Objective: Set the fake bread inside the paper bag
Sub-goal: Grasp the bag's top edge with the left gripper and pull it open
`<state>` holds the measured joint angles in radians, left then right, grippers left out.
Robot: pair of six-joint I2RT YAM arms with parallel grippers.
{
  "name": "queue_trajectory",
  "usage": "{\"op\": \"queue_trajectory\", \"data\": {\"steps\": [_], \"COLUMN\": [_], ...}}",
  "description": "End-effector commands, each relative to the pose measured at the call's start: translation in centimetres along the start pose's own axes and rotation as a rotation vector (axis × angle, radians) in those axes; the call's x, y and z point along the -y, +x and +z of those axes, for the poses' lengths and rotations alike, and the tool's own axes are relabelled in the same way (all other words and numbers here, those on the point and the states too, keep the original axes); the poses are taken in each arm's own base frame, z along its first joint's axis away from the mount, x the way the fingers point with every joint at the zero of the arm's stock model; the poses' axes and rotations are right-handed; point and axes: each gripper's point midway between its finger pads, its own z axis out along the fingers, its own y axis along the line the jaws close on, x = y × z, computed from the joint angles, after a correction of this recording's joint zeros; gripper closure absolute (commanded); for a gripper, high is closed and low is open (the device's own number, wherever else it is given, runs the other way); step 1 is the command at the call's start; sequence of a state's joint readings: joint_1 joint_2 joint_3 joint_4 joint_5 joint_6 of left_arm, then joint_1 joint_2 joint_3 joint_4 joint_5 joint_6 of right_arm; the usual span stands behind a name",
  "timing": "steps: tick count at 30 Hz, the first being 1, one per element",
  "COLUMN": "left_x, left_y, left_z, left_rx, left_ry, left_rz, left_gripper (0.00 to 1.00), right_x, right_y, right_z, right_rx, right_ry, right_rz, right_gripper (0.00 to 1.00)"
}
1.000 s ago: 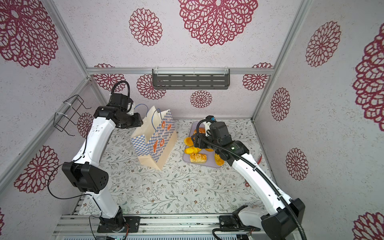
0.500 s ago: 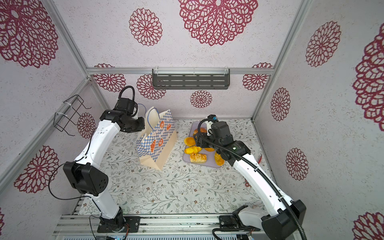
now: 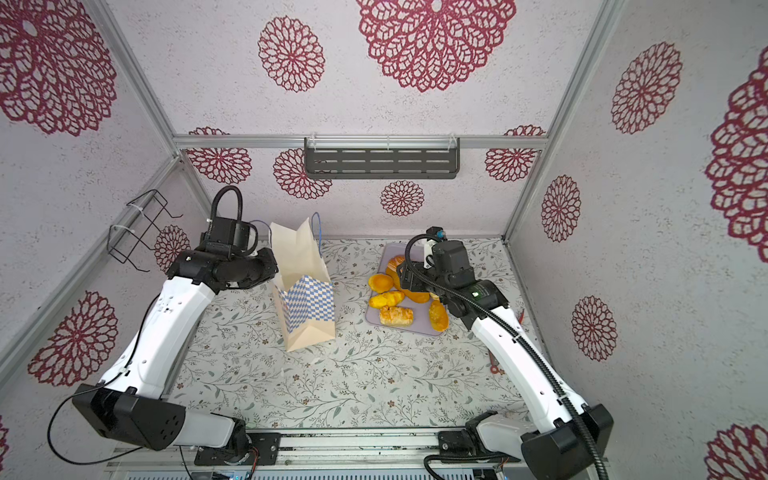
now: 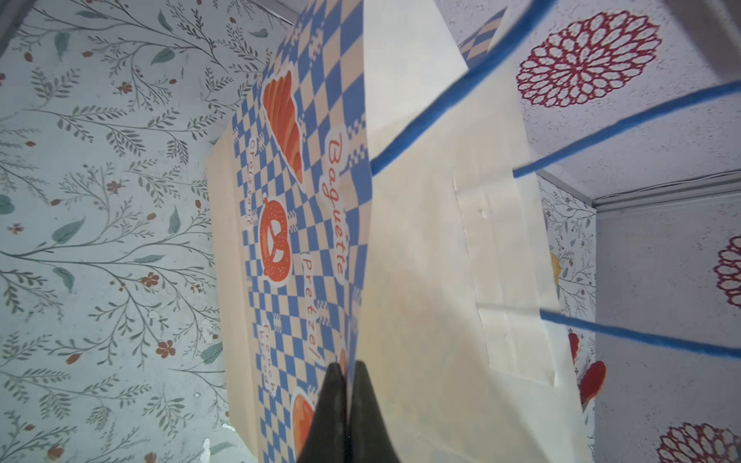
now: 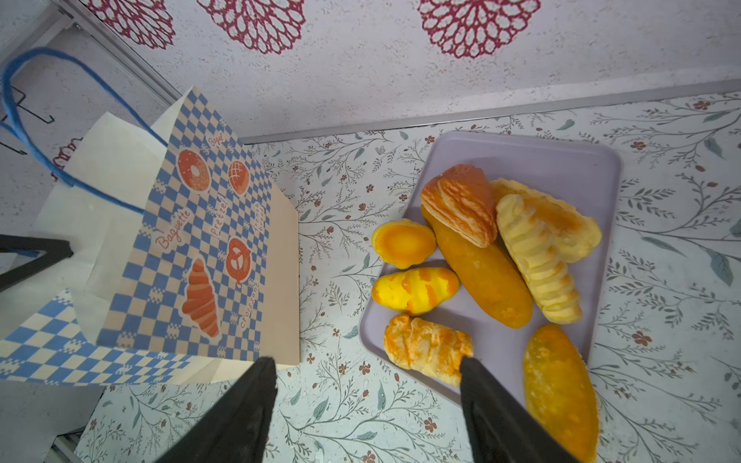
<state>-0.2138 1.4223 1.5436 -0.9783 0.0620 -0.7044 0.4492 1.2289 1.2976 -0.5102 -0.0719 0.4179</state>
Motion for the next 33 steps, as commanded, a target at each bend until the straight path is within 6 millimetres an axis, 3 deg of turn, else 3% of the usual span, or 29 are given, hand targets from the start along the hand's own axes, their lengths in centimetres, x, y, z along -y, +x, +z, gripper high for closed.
{"op": "queue_trajectory", "data": {"steps": [1, 7, 13, 22, 23, 27, 30, 31, 33], "left_x": [2.1, 2.7, 1.8, 1.6, 1.5, 1.1, 0.8, 0.8, 0.8], "left_y": [0.2, 2.0, 3.6, 4.5, 4.5, 4.2, 3.7, 3.6, 3.4], "left_z": [-0.3, -0.3, 0.1, 0.4, 0.4, -0.4, -1.4, -1.7, -2.5], "left_rx": [0.019, -0.022, -0.077, -0.101, -0.100, -0.073, -0.045, -0.038, -0.028], "left_ry": [0.130, 0.220, 0.192, 0.194, 0.188, 0.169, 0.150, 0.144, 0.141], "left_rz": [-0.074, -0.084, -0.043, -0.035, -0.035, -0.026, -0.013, -0.006, 0.010], "left_gripper": [1.00, 1.00, 1.00, 1.00, 0.95, 0.36, 0.16, 0.06, 0.00], "right_x": [-0.2, 0.5, 0.8, 2.3, 2.7, 4.5, 5.9, 6.4, 7.4], "right_y": [-1.5, -1.8, -2.0, -1.7, -1.6, -1.2, -0.8, -0.8, -0.7], "right_z": [-0.9, -0.9, -0.7, -0.5, -0.5, -0.4, -0.4, -0.4, -0.6], "right_rx": [0.035, 0.037, 0.038, 0.034, 0.033, 0.030, 0.024, 0.023, 0.022], "right_ry": [-0.014, -0.006, -0.001, 0.054, 0.067, 0.110, 0.143, 0.156, 0.186], "right_rz": [-0.007, 0.014, 0.023, 0.053, 0.061, 0.106, 0.146, 0.159, 0.178], "right_gripper": [0.24, 0.23, 0.24, 0.24, 0.23, 0.15, 0.09, 0.02, 0.01]}}
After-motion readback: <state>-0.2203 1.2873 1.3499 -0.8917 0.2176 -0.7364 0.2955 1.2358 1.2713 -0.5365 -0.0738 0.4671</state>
